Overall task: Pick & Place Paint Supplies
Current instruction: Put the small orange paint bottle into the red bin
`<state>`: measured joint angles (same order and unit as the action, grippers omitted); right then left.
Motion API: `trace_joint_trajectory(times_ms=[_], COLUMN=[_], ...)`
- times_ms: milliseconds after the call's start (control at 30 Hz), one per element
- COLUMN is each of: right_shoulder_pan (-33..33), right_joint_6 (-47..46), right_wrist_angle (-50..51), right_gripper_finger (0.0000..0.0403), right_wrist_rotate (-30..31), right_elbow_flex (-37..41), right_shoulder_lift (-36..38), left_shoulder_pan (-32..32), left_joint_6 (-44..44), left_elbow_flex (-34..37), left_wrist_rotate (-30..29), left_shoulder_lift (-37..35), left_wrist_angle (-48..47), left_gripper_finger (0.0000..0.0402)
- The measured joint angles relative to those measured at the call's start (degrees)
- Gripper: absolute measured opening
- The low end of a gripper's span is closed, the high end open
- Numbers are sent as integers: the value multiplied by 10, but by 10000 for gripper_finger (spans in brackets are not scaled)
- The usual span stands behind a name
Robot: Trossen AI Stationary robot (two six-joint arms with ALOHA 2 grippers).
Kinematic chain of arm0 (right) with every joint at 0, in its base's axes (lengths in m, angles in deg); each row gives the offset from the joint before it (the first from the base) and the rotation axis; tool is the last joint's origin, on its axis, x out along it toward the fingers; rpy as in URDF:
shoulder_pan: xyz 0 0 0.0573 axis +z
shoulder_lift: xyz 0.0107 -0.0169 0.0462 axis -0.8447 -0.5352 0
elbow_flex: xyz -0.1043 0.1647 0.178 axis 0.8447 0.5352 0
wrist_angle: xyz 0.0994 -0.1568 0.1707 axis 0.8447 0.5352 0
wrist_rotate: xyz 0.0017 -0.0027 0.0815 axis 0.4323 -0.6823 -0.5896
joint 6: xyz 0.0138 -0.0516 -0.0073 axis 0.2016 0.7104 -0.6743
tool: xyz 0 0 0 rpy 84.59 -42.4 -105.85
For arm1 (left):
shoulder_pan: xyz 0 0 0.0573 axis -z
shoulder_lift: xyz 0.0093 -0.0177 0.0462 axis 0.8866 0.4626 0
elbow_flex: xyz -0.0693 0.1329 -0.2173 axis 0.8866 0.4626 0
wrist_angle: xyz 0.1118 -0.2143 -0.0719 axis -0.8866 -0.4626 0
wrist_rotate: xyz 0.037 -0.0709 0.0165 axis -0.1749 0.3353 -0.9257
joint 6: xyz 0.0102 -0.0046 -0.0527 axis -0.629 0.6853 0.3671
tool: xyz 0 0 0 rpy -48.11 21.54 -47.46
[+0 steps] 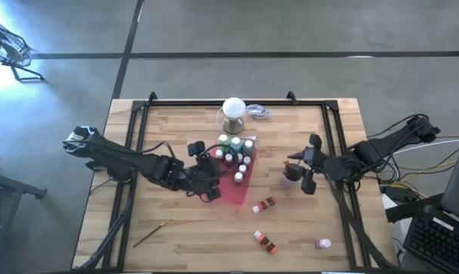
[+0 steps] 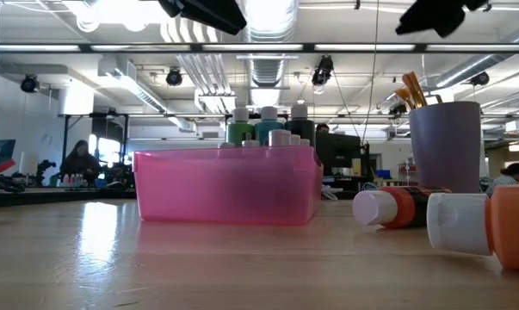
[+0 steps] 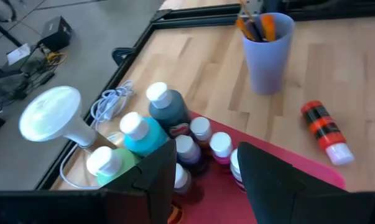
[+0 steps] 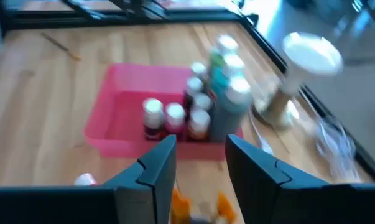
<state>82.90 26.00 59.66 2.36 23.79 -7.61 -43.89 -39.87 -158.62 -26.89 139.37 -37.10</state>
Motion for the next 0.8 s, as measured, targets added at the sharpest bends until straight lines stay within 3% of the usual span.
trace_joint_trajectory(times_ms=[200,333,567,800], right_shoulder_pan=[0,0,5,22], right_joint_6=[174,244,241,141], right_wrist_angle=[-82,-93,32,223], right_gripper_finger=[118,112,128,169], right_wrist_rotate=[-44,-48,-82,-134], right_elbow_flex=[-36,-57,-129,-231], right_shoulder_lift=[-35,-102,-254,-396], left_shoulder_pan=[8,8,8,8], left_joint_6=[0,1,2,19], left_elbow_flex=[0,0,0,0], left_wrist_rotate=[-1,-1,-1,-1], left_shoulder_lift=[0,0,0,-2], left_wrist_angle=[-1,-1,-18,-34], left_gripper_finger=[177,177,177,177])
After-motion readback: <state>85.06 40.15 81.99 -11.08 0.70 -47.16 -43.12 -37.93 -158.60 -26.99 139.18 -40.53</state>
